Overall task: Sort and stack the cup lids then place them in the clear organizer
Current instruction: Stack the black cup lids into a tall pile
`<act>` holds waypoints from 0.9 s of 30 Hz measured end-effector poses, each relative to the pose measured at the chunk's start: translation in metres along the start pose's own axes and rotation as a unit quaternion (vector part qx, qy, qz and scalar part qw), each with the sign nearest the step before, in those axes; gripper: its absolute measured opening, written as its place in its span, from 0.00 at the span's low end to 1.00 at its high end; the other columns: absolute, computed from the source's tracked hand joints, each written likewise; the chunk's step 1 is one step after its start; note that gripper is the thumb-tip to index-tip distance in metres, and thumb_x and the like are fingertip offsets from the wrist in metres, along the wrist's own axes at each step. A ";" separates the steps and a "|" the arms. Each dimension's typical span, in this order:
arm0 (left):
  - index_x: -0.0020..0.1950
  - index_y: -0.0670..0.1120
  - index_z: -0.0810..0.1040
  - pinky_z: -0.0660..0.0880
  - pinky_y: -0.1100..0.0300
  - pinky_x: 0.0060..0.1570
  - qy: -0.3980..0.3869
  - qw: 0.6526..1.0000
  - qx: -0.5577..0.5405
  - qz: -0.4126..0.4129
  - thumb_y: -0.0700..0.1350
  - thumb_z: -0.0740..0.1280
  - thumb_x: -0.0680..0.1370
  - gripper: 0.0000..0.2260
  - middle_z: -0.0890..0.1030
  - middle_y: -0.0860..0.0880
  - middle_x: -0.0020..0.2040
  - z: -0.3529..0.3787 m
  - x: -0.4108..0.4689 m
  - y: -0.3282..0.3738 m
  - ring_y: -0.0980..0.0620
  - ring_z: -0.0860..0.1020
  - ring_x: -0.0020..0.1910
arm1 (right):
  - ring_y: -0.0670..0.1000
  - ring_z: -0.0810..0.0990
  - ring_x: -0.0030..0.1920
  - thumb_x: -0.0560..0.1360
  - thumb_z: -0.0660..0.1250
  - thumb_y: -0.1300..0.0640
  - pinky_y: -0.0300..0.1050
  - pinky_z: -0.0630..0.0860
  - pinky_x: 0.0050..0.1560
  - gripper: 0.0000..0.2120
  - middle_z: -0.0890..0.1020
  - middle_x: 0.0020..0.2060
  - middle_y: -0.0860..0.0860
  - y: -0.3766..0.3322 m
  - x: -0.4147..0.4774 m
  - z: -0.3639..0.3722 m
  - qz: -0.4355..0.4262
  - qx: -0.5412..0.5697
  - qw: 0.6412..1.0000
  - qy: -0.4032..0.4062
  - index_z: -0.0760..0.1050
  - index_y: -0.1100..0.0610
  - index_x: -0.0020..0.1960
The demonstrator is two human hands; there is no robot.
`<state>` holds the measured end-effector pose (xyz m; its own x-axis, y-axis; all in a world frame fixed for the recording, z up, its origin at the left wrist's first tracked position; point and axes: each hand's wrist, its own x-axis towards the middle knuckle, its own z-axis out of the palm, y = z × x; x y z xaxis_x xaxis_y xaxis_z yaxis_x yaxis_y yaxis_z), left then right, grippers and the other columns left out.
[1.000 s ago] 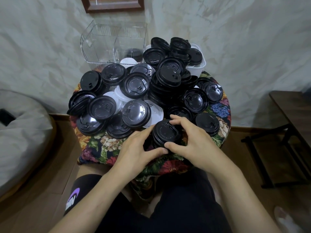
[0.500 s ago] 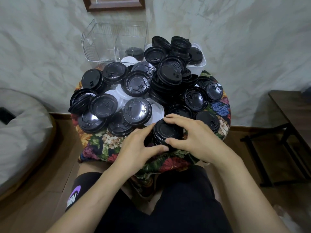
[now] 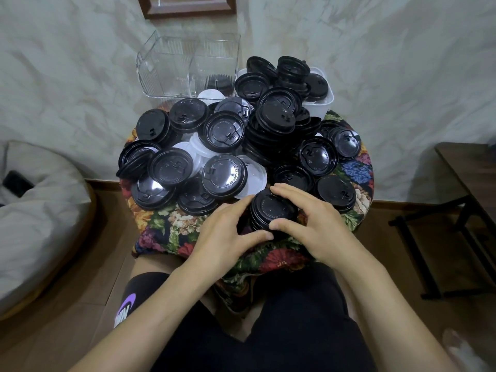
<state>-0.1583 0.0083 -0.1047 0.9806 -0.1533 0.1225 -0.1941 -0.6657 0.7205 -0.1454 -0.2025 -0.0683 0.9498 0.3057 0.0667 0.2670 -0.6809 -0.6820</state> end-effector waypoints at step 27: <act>0.78 0.71 0.60 0.68 0.67 0.60 -0.025 0.999 -0.015 0.017 0.73 0.59 0.75 0.32 0.74 0.72 0.58 -0.004 -0.001 -0.003 0.66 0.72 0.59 | 0.31 0.68 0.71 0.70 0.75 0.33 0.42 0.67 0.75 0.37 0.72 0.70 0.28 0.011 -0.007 0.002 0.023 0.095 0.995 0.021 0.69 0.37 0.76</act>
<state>-0.1584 0.0131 -0.1042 0.9708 -0.2120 0.1126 -0.2247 -0.6375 0.7369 -0.1497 -0.2110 -0.0782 0.9673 0.2462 0.0604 0.1914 -0.5536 -0.8105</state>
